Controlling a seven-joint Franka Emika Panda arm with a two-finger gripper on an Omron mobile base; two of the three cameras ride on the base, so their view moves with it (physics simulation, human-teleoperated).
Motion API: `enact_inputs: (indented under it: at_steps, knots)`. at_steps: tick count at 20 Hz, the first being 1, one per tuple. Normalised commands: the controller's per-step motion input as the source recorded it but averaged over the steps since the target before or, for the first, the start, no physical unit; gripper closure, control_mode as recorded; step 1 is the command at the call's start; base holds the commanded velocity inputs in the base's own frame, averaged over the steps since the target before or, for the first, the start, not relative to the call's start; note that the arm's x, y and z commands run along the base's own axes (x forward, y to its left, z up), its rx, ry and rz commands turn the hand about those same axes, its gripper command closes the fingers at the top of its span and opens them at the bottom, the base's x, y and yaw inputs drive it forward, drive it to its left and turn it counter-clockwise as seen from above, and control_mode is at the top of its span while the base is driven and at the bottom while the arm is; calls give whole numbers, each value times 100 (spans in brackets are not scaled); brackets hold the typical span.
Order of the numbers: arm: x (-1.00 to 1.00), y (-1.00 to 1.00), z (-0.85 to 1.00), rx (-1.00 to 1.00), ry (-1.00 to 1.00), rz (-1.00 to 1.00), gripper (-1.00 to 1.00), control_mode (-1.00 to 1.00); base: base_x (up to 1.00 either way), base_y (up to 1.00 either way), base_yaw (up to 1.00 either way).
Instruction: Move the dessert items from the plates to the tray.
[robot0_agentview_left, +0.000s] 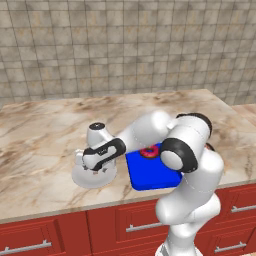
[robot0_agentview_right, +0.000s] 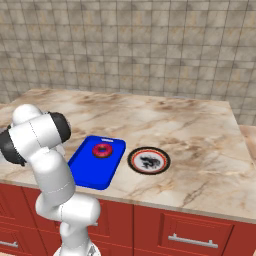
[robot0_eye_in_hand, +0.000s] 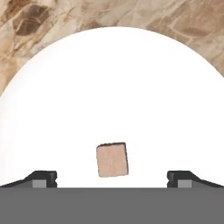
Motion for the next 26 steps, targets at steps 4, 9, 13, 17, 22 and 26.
enact_inputs:
  at_steps: [4, 9, 13, 17, 22, 26]
  knots:
    - [14, 1, -10, 0, 0, -5, -100, -100, 0, 0, 0]
    - [4, 0, -8, 0, 0, -6, -100, -100, 0, 0, 0]
    - [0, 0, -4, 0, 0, -6, -100, -100, 0, 0, 0]
    - [0, 0, -6, 0, 0, -6, -100, -100, 0, 0, 0]
    - [0, 0, -13, 0, 0, -6, -100, -100, 0, 0, 0]
    - [0, 0, -14, 0, 0, -6, -100, -100, 0, 0, 0]
